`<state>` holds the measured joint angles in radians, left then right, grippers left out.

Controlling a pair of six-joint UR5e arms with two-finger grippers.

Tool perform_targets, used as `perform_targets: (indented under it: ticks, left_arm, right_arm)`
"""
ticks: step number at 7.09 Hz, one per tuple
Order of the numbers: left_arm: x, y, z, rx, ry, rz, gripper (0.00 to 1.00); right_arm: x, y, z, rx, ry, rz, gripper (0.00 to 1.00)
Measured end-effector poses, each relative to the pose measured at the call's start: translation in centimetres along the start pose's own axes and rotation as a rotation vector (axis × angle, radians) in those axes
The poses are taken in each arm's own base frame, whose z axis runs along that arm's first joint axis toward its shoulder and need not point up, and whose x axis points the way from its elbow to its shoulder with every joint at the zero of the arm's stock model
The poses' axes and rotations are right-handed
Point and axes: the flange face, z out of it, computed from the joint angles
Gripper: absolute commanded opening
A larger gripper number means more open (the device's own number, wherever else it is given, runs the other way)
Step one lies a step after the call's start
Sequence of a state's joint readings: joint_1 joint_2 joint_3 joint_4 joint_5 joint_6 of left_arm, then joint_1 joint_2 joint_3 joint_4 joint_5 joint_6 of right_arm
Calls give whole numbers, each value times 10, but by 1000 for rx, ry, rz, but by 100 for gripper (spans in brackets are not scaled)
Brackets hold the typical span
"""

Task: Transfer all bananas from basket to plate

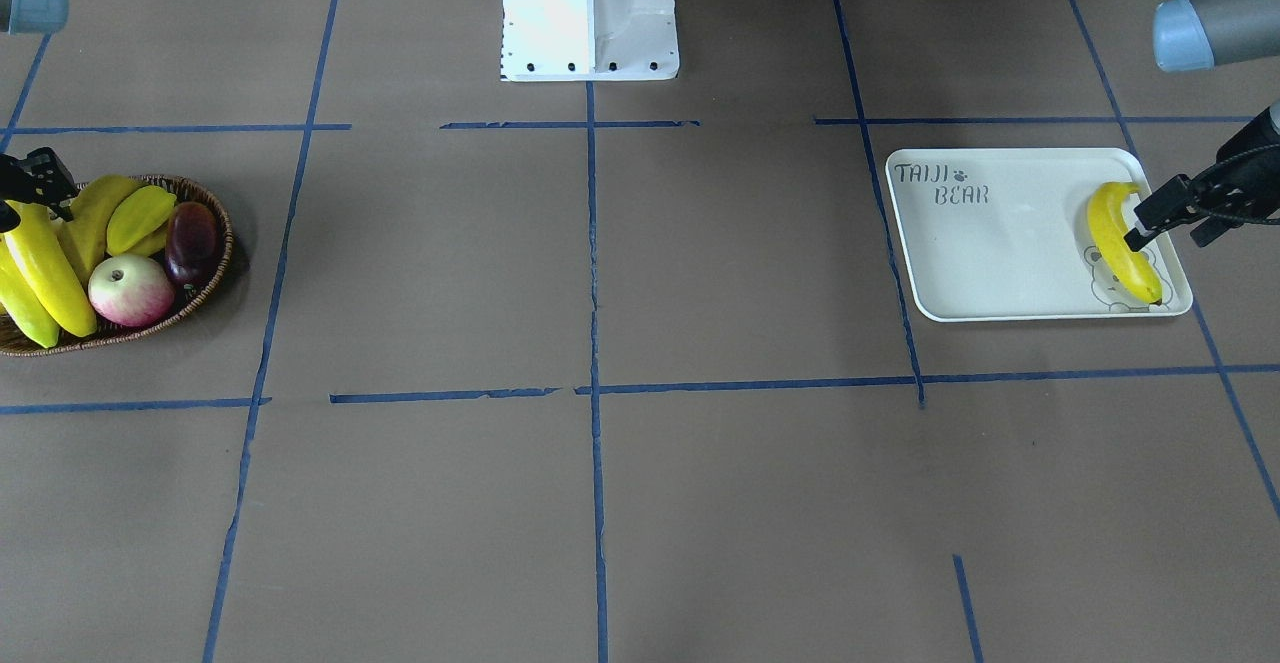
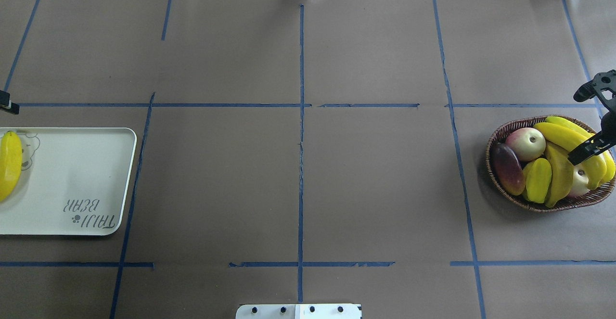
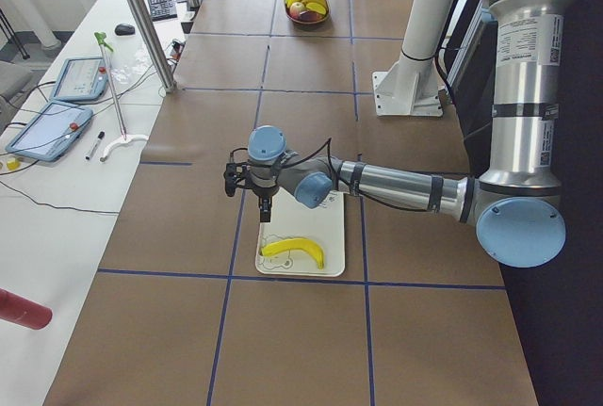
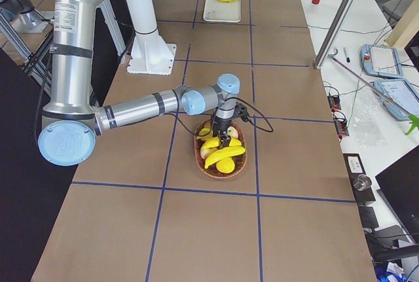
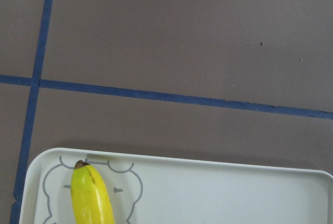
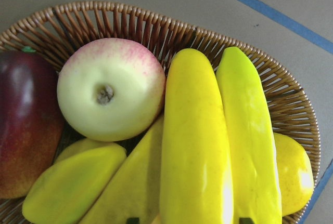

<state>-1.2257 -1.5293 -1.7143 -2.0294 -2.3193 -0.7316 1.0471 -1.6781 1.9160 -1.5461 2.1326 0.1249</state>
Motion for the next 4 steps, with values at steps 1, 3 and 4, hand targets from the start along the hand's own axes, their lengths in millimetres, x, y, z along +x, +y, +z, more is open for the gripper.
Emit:
perform_targets:
  ticks: [1,3,4]
  left_arm:
    - [0,0,0,0,0,0,100]
    - [0,0,0,0,0,0,100]
    - [1,0,0,0,1,1,100]
  right_arm:
    - [0,0,0,-1,-2,0,20]
    - [0,-1,-4,7,-2,1,12]
    - [3,-1,-15,27,-1,8,11]
